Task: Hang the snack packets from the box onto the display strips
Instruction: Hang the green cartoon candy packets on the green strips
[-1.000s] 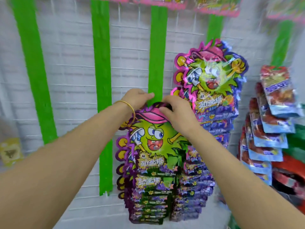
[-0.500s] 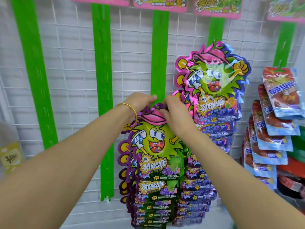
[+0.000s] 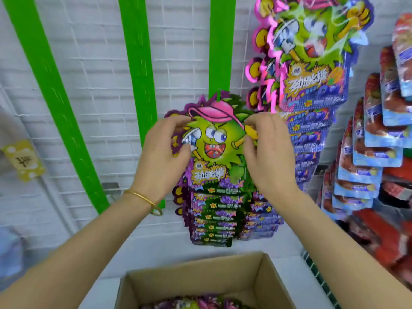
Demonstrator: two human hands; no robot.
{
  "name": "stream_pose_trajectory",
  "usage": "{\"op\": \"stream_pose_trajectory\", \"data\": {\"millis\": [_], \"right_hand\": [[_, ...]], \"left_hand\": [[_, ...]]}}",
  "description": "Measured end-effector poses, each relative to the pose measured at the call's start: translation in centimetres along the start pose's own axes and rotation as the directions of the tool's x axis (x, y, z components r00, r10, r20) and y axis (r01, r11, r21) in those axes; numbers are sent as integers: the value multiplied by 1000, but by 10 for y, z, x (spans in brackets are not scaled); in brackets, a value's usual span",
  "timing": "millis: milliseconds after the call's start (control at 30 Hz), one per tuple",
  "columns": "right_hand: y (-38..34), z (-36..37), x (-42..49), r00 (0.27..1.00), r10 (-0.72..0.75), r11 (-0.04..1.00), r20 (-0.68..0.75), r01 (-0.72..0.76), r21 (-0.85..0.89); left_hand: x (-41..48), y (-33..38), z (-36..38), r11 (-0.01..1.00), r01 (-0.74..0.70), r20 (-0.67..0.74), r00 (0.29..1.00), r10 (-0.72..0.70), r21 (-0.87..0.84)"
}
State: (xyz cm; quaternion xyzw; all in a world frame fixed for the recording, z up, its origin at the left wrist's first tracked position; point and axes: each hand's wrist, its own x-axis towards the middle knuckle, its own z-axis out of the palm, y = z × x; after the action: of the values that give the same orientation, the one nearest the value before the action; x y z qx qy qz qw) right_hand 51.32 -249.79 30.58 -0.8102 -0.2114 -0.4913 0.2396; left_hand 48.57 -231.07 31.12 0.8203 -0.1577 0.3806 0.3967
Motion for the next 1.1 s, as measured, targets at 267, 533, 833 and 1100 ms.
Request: {"op": "stream_pose_trajectory", "data": {"millis": [267, 533, 833, 1100], "right_hand": [[4, 48, -238, 297, 253, 857, 921, -510, -70], [-57, 110, -342, -187, 255, 767, 949, -559, -316], [-88, 125, -349, -168, 319, 860, 933, -362, -360], [-51, 80, -291, 202, 174, 951, 964, -289, -111]], "left_hand": [[-171, -66, 5, 902, 420, 475, 778, -412, 96], [-165, -77, 9, 849, 516, 491, 713, -500, 115], [-163, -81, 4, 797, 595, 451, 686, -571, 104], [-180, -97, 11, 306, 936, 449, 200, -871, 177]]}}
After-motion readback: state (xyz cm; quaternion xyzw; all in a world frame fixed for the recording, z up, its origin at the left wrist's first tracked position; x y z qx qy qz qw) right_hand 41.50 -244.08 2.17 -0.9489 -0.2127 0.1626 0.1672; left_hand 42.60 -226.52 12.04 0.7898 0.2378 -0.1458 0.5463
